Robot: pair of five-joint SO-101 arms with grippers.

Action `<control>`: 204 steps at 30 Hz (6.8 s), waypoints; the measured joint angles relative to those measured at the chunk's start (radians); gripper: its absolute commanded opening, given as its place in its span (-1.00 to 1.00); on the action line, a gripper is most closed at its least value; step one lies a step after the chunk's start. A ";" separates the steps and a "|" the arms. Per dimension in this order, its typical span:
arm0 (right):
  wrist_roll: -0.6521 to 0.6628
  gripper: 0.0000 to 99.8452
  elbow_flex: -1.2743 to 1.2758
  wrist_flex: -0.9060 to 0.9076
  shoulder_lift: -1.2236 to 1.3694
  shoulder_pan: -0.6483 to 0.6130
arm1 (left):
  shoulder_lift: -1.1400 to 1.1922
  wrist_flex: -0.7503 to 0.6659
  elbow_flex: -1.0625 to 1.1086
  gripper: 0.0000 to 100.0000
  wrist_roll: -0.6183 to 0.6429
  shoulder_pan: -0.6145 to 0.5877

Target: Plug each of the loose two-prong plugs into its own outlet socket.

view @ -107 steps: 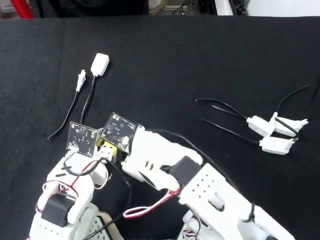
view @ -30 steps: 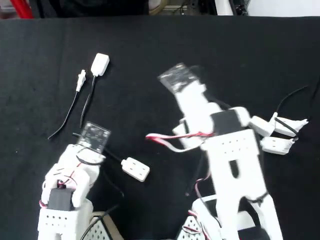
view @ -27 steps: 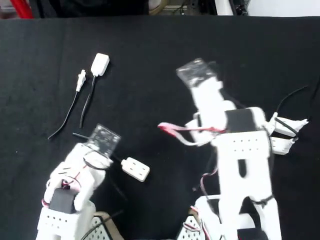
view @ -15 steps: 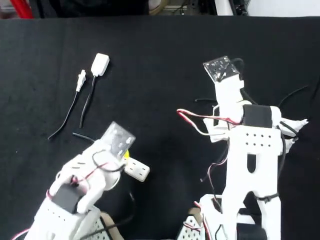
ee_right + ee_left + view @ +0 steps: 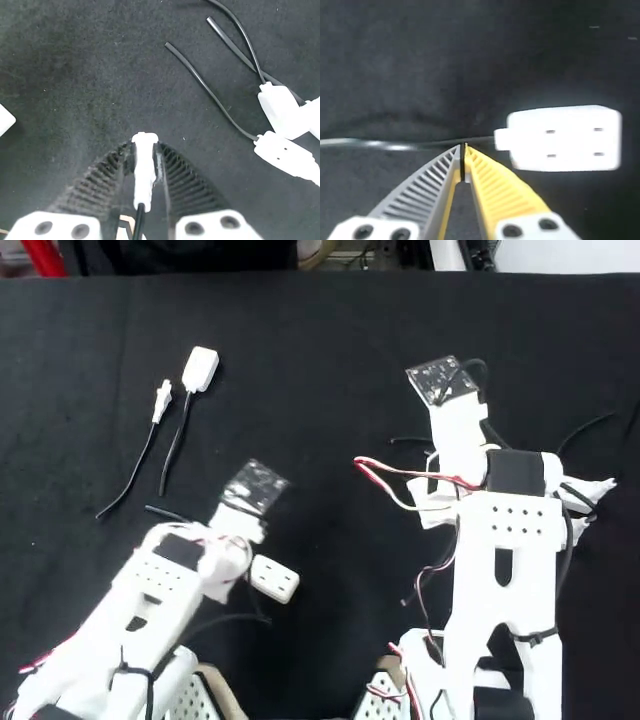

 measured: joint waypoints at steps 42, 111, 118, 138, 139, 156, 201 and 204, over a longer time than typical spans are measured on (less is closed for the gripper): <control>-0.006 -0.98 0.000 -0.044 0.005 -0.035 | -0.041 0.400 -0.176 -0.72 -1.145 0.226; 0.025 -0.98 0.000 -0.104 0.006 -0.083 | 0.539 0.034 -0.396 -0.90 -0.942 0.302; 0.025 -0.98 0.000 -0.104 0.006 -0.083 | 0.543 0.097 -0.517 -0.90 -0.440 0.333; 0.100 -0.98 0.054 -0.061 0.003 -0.106 | 0.549 -0.117 -0.457 -0.48 -0.157 0.400; 0.100 -0.98 0.052 -0.061 0.003 -0.106 | 0.549 -0.117 -0.456 -0.48 -0.135 0.404; 0.164 -0.98 -0.017 0.028 0.005 -0.046 | 0.509 -0.143 -0.463 -0.48 0.038 0.371; -0.261 -0.98 0.087 -0.189 0.304 -0.488 | -1.079 0.127 0.397 -0.48 -0.061 -0.417; -0.270 -0.98 0.092 -0.207 0.334 -0.488 | -1.079 0.137 0.399 -0.48 -0.061 -0.417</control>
